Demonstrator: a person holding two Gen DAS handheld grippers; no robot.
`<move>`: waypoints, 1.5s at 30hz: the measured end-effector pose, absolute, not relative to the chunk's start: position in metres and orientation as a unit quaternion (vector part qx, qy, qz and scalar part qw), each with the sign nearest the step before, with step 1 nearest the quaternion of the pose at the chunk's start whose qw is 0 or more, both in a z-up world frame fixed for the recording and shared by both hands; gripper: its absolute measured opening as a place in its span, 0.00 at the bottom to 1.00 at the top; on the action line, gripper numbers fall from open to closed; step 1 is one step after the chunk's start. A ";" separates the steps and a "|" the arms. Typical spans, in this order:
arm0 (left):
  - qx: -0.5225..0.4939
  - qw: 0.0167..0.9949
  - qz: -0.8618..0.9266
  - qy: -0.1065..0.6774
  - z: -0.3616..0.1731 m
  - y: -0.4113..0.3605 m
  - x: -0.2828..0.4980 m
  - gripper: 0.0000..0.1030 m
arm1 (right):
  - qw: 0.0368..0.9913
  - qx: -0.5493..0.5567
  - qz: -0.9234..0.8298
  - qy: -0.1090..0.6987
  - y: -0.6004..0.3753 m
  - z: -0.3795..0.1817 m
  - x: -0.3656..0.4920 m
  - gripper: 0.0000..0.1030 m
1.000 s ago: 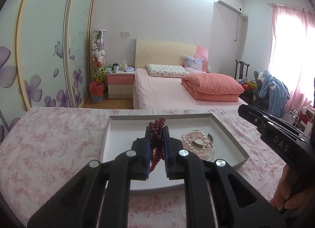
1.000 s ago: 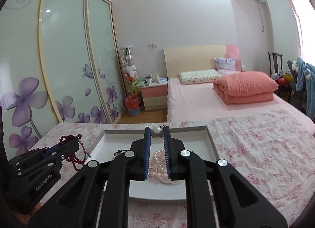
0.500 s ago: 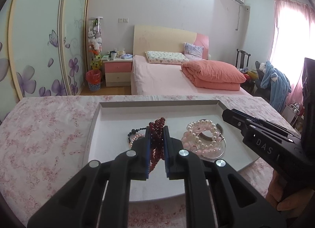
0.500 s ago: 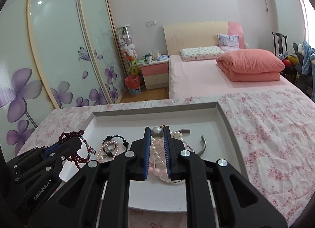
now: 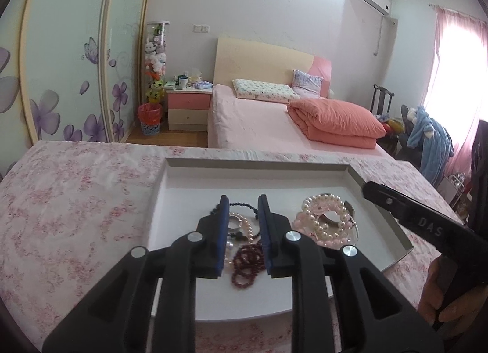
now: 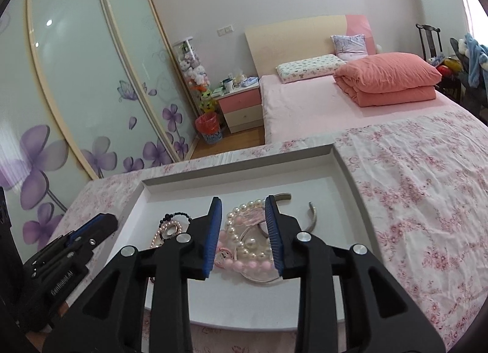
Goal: Organize jewelry
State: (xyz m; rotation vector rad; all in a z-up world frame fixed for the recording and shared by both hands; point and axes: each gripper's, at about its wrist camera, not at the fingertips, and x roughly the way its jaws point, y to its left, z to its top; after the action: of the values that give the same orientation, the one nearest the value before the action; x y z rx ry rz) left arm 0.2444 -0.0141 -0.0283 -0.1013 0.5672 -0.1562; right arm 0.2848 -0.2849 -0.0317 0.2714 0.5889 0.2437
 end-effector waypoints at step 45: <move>-0.008 0.969 0.004 0.247 0.000 0.010 0.105 0.96 | 0.972 0.061 0.082 0.212 -0.286 0.004 0.137 0.98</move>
State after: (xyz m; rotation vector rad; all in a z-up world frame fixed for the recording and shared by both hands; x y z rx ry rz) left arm 0.1053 0.0105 0.0004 -0.0153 0.4990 0.0074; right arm 0.1367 -0.2864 0.0038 0.1233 0.4281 0.1656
